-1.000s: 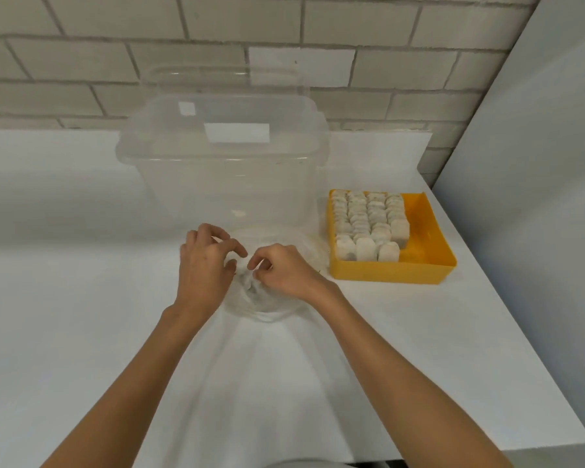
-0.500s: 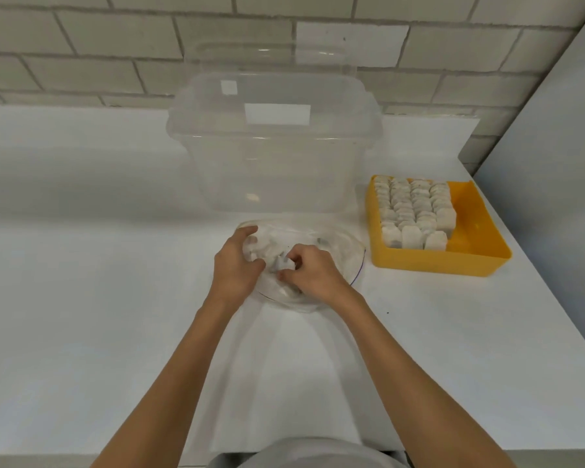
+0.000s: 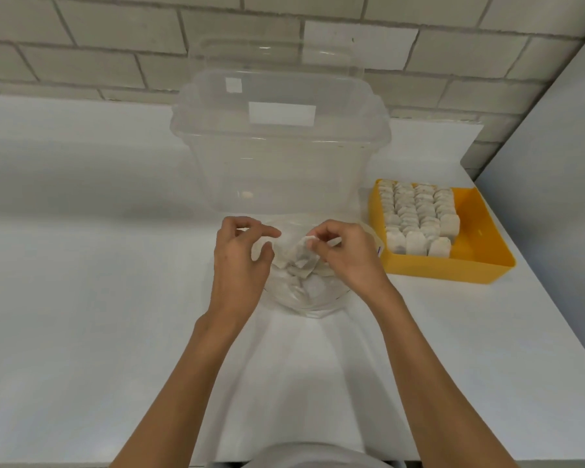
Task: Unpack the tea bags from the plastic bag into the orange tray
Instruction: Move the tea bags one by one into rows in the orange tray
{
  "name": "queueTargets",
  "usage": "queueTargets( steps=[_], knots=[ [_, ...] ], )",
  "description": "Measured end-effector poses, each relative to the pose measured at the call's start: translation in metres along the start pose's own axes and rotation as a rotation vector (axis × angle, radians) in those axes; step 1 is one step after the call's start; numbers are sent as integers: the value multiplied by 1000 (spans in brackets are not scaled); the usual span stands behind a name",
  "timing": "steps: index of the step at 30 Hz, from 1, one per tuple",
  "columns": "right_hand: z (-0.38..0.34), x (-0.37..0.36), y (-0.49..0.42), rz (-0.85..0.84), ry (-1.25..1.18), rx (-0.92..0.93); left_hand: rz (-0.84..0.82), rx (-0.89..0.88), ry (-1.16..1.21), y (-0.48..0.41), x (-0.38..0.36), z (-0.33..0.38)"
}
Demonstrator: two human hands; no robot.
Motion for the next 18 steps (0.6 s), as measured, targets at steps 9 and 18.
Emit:
queueTargets(
  steps=[9,18],
  knots=[
    [-28,13,-2,-53,-165,-17,-205,101,282,6,-32,13],
    [-14,-6,-8,-149,8,69,-100,210,340,-9,-14,-19]
  ],
)
Point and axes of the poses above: each hand's wrist, its own y-axis away from the middle knuckle, its own x-axis out of the back of the hand, z = x × y, the point moved 9 cm from there along -y, towards the middle knuckle, and after that the axes turned 14 degrees about y, right-handed, at the moved point
